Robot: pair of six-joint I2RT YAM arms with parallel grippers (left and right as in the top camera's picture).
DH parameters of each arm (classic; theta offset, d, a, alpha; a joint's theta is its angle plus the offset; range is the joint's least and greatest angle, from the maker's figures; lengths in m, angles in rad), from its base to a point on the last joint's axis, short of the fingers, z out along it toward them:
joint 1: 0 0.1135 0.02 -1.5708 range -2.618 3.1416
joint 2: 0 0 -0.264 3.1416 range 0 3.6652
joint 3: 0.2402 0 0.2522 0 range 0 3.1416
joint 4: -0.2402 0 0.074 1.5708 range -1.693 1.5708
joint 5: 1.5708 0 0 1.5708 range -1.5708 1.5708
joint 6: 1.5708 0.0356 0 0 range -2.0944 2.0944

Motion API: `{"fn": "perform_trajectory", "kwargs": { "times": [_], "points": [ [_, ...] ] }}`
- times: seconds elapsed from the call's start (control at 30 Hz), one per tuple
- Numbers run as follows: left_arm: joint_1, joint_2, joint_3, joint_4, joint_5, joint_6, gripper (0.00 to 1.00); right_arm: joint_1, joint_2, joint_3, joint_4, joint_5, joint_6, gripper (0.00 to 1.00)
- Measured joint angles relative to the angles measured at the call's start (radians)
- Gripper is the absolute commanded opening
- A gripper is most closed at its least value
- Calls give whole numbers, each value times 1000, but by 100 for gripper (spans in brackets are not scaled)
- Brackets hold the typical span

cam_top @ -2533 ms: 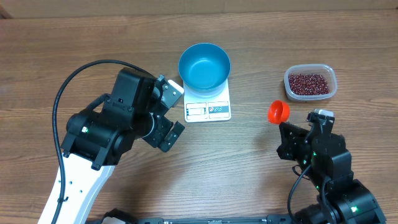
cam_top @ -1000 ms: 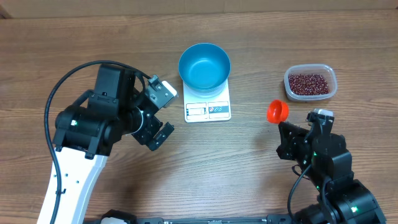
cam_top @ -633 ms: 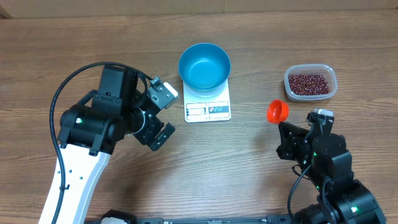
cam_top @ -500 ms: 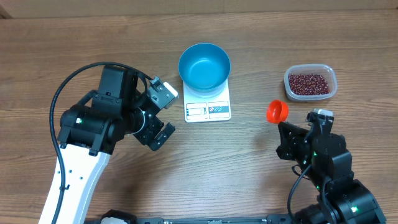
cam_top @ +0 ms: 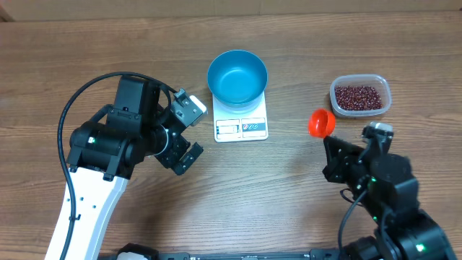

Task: Scoop item into bowl and weigh 150g on scale

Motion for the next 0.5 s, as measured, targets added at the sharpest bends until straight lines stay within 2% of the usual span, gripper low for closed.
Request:
{"fn": "perform_trajectory", "kwargs": {
  "times": [0.23,0.5],
  "points": [
    [0,0,0,0,0,0,99,0,-2,57,-2,-109,127,4],
    [0,0,0,0,0,0,100,0,-2,57,-28,-188,168,4]
  ]
}}
